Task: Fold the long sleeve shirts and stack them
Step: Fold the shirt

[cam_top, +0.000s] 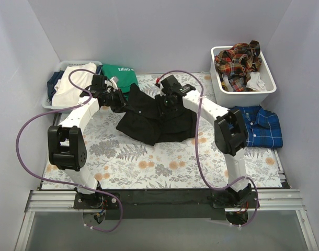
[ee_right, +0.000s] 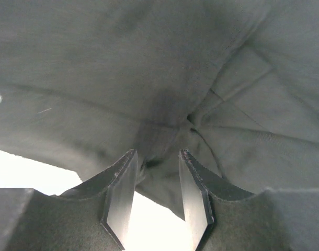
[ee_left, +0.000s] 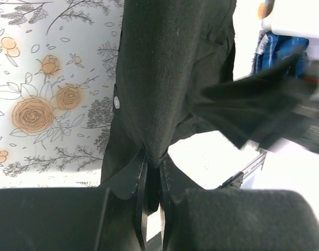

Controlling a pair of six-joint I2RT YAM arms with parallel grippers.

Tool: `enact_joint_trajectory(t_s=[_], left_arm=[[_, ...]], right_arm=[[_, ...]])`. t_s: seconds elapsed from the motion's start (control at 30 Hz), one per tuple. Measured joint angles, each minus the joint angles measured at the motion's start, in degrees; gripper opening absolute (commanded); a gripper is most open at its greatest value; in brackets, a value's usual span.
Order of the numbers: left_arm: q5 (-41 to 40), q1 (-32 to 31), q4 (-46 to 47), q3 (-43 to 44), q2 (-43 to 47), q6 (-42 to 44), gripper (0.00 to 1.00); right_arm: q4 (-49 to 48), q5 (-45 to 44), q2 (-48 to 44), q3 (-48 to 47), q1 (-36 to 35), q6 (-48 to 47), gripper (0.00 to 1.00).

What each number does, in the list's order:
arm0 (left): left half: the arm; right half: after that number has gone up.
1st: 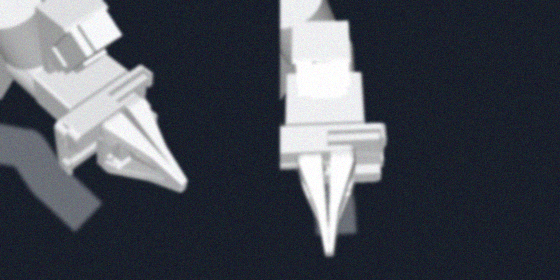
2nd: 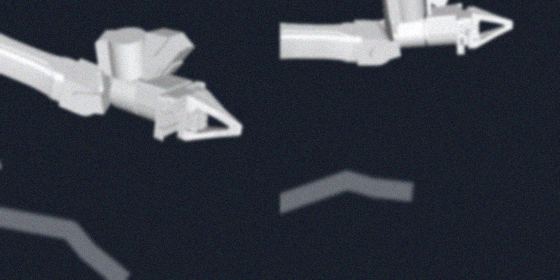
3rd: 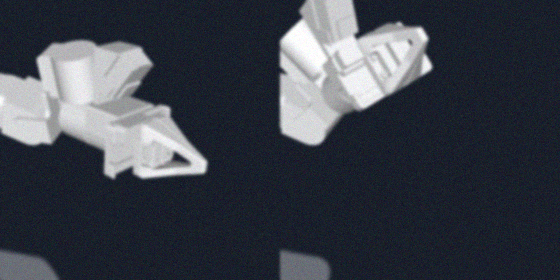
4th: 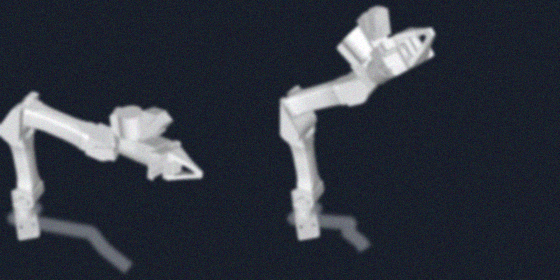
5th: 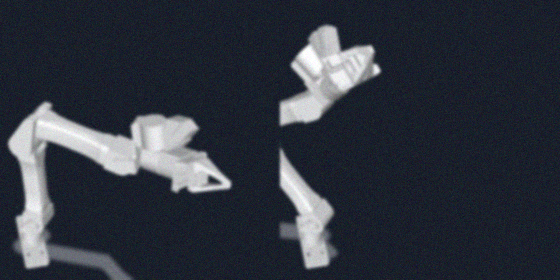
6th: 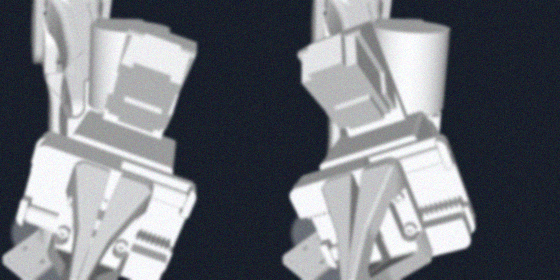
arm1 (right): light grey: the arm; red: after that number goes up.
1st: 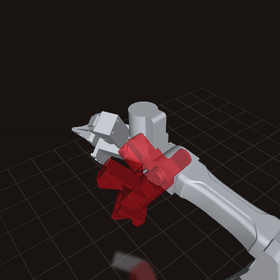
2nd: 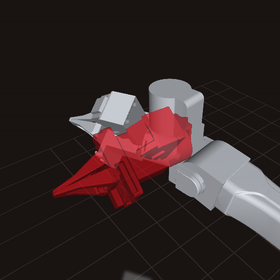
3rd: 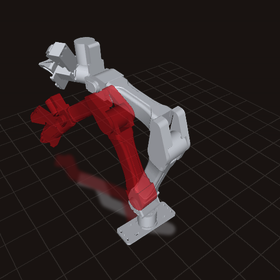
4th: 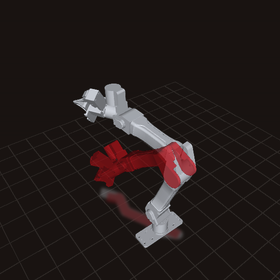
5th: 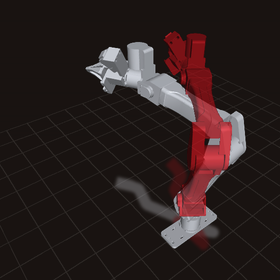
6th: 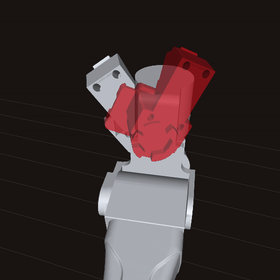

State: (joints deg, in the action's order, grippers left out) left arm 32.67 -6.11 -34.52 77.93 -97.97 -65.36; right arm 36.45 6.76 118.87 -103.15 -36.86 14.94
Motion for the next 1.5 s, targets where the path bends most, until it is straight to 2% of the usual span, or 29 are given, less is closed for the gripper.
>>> enact_joint_trajectory(t_s=[0.27, 0.5, 0.63, 0.83, 0.97, 1.17, 1.37, 1.5], left_arm=[[1.73, 0.00, -0.46, 1.97, -0.09, 0.00, 0.00], [4.28, 0.00, -0.17, 2.71, -0.09, -0.07, 0.01], [5.11, 0.00, -0.24, 3.52, -0.09, -0.17, 0.01], [5.29, -1.40, -0.15, 7.32, -0.98, -1.11, 0.02], [0.48, -6.05, -0.72, 10.99, -3.21, -2.45, 0.01], [-10.91, -13.27, -4.20, 15.98, -8.15, -5.53, 0.00], [-20.39, -14.40, -8.63, 19.58, -10.36, -7.54, 0.00], [-23.41, -14.34, -9.79, 20.15, -10.23, -7.98, 0.00]], right_arm=[[1.42, 0.72, 10.01, -0.81, -0.28, 0.04, 0.43], [2.40, 0.63, 11.37, -6.91, -0.24, 0.09, 0.44], [2.29, -1.03, 9.90, -5.40, 0.09, 0.17, 0.44], [3.50, -5.14, -2.62, 6.95, 3.06, 0.98, 0.44], [4.13, -8.83, -11.98, 11.69, 5.35, 1.62, 0.44], [4.22, -10.49, -20.33, 12.15, 6.47, 1.81, 0.45], [5.68, -9.16, -20.15, 12.09, 6.47, 1.60, 0.45], [5.75, -6.32, -15.56, 11.80, 6.08, 1.31, 0.45]])
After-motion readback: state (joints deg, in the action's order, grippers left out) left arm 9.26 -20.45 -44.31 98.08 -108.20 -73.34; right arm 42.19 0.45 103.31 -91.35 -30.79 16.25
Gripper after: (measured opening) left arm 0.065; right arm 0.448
